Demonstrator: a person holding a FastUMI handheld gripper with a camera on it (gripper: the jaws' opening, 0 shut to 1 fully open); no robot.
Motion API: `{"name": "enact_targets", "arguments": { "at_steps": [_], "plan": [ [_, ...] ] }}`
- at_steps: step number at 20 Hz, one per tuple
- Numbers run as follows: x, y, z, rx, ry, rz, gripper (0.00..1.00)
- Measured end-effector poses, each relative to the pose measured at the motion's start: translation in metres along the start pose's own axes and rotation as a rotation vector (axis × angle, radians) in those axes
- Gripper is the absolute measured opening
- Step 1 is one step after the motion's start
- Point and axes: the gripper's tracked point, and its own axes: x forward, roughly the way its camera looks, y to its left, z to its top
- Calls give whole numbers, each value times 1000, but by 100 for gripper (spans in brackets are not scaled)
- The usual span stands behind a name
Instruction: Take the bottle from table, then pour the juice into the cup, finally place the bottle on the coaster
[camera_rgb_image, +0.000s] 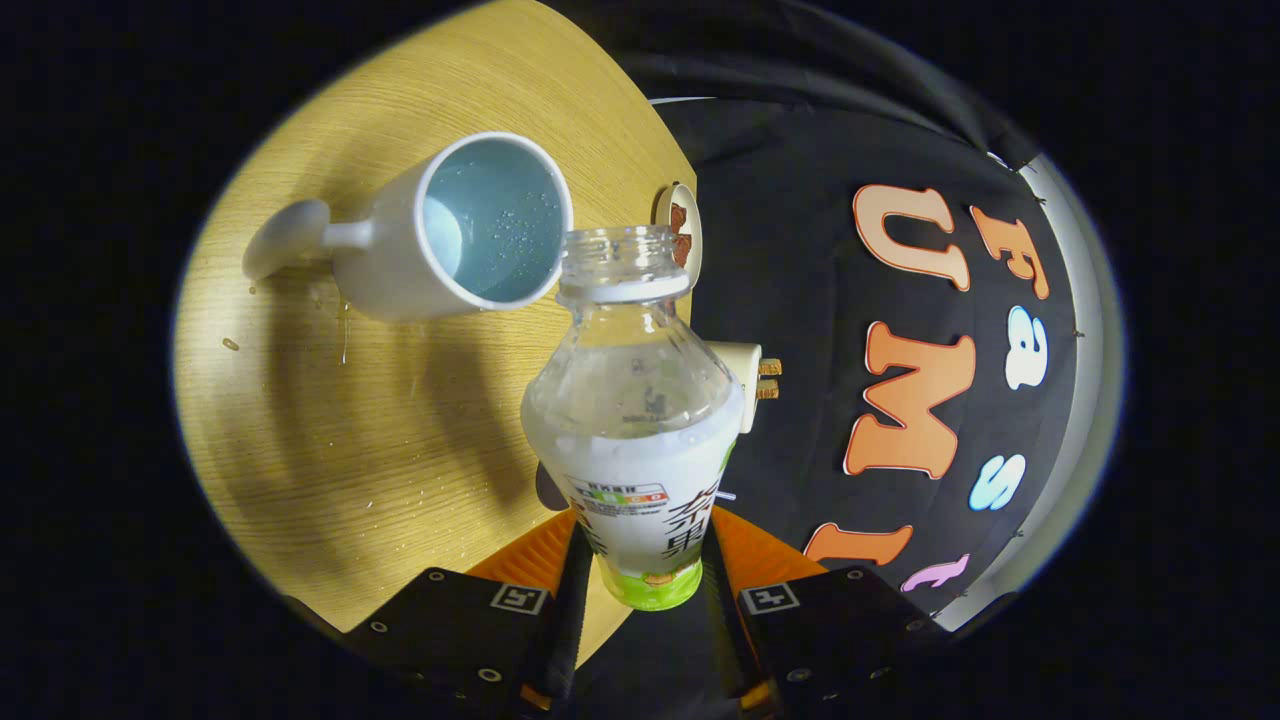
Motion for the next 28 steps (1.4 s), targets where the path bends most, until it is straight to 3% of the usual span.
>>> {"name": "enact_targets", "arguments": {
  "at_steps": [13,28],
  "plan": [
    [10,-23,6,-179,-25,-21,55],
    [18,-29,4,-255,-30,-16,56]
  ]
}}
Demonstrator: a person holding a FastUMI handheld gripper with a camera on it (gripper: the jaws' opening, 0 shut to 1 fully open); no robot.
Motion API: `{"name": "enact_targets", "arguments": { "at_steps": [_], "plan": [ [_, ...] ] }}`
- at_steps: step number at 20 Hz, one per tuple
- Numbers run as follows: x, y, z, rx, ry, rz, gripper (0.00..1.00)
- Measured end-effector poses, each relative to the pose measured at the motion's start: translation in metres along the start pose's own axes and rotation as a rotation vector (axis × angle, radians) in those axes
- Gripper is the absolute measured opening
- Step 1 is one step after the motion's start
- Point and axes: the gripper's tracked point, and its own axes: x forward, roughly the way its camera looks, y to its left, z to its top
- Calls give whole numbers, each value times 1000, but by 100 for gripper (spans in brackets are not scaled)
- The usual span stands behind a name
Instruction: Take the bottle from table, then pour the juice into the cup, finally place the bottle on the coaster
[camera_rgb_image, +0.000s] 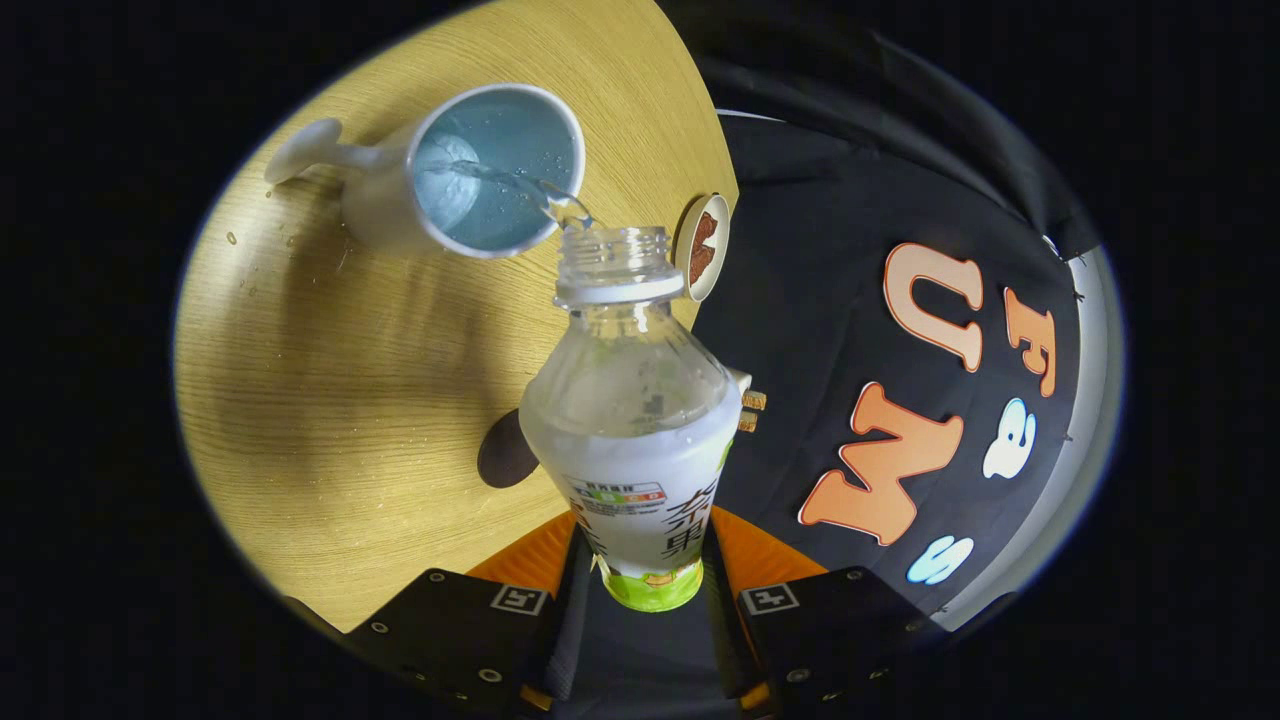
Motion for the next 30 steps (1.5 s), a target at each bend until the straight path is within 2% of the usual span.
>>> {"name": "enact_targets", "arguments": {
  "at_steps": [30],
  "plan": [
    [3,-13,1,-160,-8,18,55]
  ]
}}
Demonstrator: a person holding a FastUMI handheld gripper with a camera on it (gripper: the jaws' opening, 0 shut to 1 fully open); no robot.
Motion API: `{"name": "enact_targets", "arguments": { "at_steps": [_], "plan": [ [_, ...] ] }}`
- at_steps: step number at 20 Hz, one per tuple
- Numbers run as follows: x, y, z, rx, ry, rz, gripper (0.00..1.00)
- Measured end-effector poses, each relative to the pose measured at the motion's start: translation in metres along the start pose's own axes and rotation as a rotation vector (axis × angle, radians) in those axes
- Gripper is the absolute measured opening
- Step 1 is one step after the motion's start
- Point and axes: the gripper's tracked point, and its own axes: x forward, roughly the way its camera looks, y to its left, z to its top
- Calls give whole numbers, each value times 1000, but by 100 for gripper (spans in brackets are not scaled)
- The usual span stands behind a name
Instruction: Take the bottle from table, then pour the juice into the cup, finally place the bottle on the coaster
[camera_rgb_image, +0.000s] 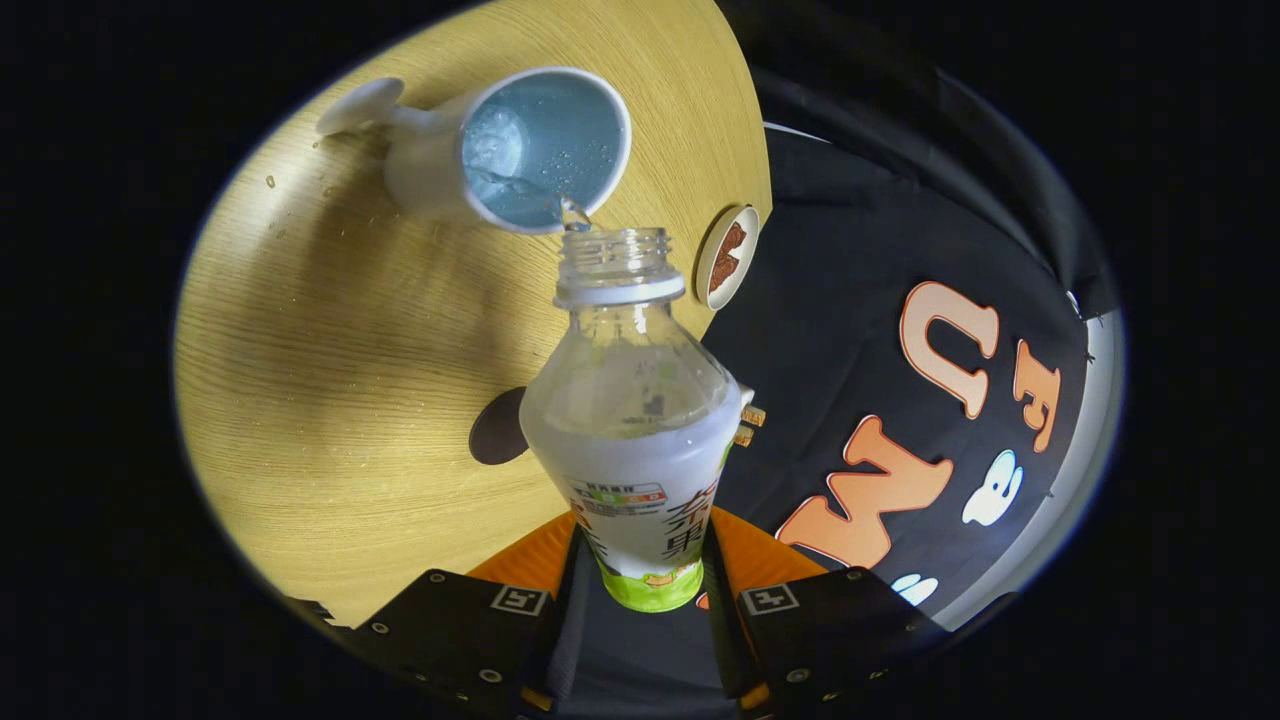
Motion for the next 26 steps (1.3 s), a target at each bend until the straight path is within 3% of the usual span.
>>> {"name": "enact_targets", "arguments": {
  "at_steps": [26],
  "plan": [
    [2,-23,15,-178,-45,-9,55]
  ]
}}
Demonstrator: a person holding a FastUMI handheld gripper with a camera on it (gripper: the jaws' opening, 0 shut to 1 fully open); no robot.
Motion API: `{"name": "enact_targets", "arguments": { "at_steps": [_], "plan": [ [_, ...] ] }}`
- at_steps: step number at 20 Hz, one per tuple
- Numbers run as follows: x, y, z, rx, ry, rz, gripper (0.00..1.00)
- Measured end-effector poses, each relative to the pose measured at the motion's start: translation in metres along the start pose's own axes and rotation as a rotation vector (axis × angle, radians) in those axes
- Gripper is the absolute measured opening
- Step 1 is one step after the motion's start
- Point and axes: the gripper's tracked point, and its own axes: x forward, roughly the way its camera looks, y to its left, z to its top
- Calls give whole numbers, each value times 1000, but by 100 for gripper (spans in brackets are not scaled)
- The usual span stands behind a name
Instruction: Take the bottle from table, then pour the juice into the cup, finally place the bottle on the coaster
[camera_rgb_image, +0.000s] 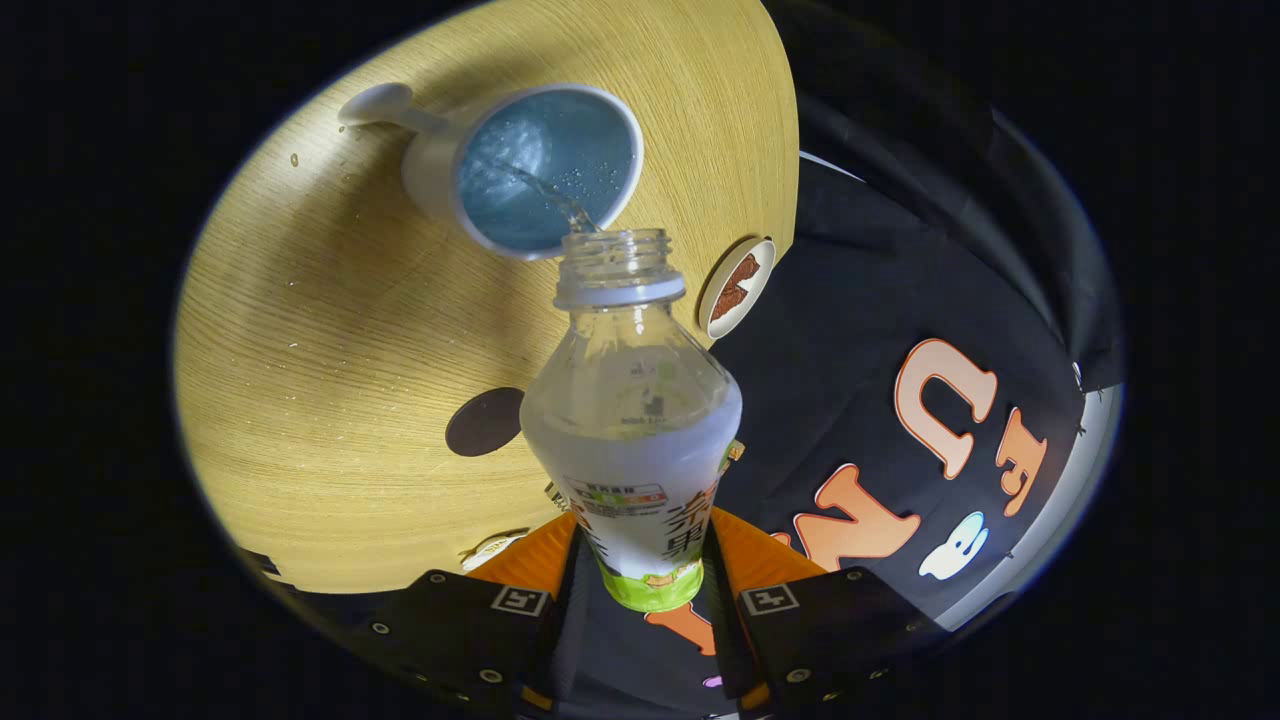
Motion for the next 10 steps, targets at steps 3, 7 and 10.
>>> {"name": "enact_targets", "arguments": {
  "at_steps": [3,7,10],
  "plan": [
    [-4,-5,2,-21,-2,-6,55],
    [-3,-9,-1,-40,2,-10,55],
    [-4,-12,-2,-56,6,-11,55]
  ]
}}
